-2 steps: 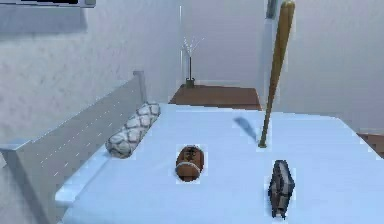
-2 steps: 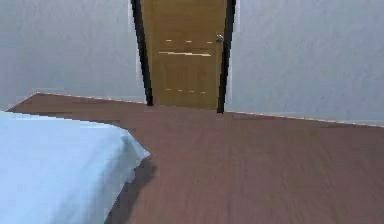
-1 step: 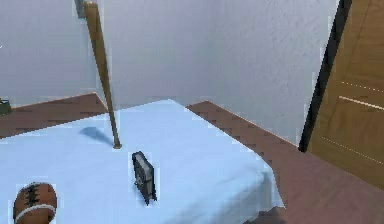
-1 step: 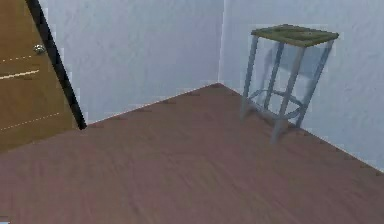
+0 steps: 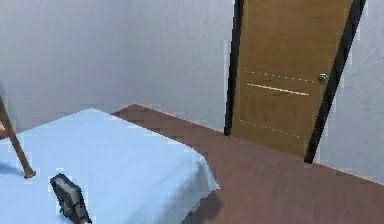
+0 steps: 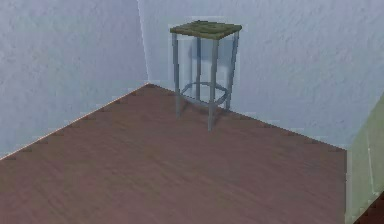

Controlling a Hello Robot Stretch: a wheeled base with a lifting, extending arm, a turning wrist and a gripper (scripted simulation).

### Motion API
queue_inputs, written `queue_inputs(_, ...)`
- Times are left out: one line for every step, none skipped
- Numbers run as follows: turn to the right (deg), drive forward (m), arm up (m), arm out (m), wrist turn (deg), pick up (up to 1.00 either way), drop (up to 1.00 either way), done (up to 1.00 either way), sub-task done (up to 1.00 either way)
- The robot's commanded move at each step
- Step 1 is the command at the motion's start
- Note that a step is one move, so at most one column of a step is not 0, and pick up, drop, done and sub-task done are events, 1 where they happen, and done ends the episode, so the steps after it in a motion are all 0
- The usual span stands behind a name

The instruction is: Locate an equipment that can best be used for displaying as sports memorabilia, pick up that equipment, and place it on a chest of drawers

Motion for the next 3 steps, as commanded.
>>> queue_inputs(0.0, 0.45, 0.00, 0.00, 0.0, 0.00, 0.00, 0.00, 0.00)
queue_inputs(45.0, 0.00, 0.00, 0.00, 0.0, 0.00, 0.00, 0.00, 0.00)
queue_inputs(45.0, 0.00, 0.00, 0.00, 0.0, 0.00, 0.00, 0.00, 0.00)
